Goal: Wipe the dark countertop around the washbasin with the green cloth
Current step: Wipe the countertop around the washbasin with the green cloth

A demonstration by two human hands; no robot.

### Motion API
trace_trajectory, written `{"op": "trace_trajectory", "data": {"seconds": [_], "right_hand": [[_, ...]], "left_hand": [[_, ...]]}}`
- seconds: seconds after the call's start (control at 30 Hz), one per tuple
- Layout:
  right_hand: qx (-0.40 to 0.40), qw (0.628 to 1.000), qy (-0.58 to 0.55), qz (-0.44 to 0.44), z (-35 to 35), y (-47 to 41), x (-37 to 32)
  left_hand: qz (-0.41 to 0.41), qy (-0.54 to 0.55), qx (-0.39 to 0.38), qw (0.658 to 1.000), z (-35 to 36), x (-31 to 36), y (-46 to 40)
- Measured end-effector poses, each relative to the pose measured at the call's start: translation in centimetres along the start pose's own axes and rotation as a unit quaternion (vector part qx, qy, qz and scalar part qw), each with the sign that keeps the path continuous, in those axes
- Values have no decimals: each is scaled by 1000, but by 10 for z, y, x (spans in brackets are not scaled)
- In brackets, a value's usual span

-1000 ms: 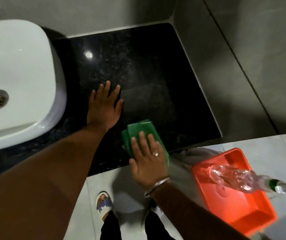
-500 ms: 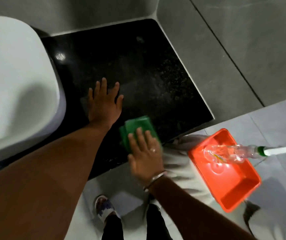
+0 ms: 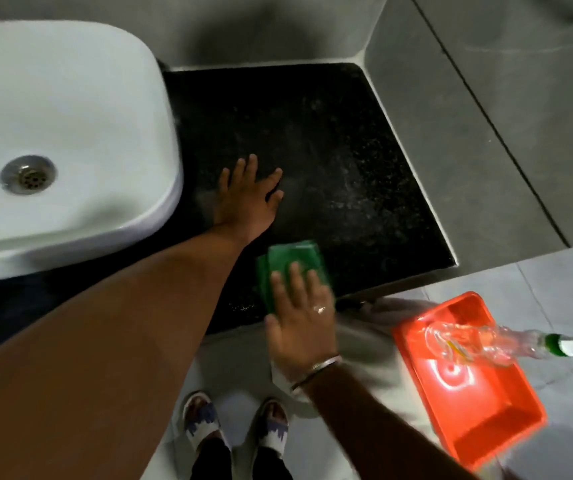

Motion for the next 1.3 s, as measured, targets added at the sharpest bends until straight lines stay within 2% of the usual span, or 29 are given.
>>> {"op": "trace_trajectory", "data": {"seconds": [0.07,0.13,0.27,0.33,0.43,0.5,0.57,0.67,0.73,0.87,1.0,1.1,1.2,1.27,1.3], "right_hand": [[-20,997,-3,-77,10,17,-44],[-17,995,6,-94,4,15,-44],[-31,996,4,-85,-10,12,-36],[-43,997,-3,-68,-10,16,-45],[-59,997,-5,-45,-11,19,-59],[-55,998,-6,-29,-10,20,-75],[-48,998,-12,-30,-4,20,-105],[-37,998,-4,-45,10,20,-161],[-30,998,-4,-50,23,22,-201],[-27,998,-5,-51,51,34,-277],[-21,997,-13,-73,74,50,-376],[-41,994,-13,-105,92,63,-439],[-47,988,9,-144,91,62,-437],[-46,988,18,-149,82,56,-399],[-39,992,22,-119,74,49,-368]], "left_hand": [[19,33,-42,998,-9,0,4],[30,71,-56,995,-24,1,18],[55,149,0,987,-63,-6,100],[41,173,51,983,-81,-33,162],[-54,110,108,987,-99,-115,253],[-158,49,90,982,-109,-187,301],[-257,2,89,962,-129,-266,331],[-348,-24,125,929,-161,-376,334],[-379,-13,106,919,-169,-442,318],[-356,-29,22,934,-157,-535,290],[-298,-44,92,949,-156,-546,292],[-294,-30,95,951,-156,-545,293],[-295,-17,87,951,-156,-546,291],[-300,-22,82,950,-155,-546,293],[-299,-26,81,950,-155,-546,293]]}}
Point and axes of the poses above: each hand's wrist, its own y-axis away from the middle knuckle, its own z-axis out of the palm, x = y × z, the point moved 8 cm from there along -y, towards the middle knuckle, and after that the axes turned 2 degrees about y, right-handed, at the moved point
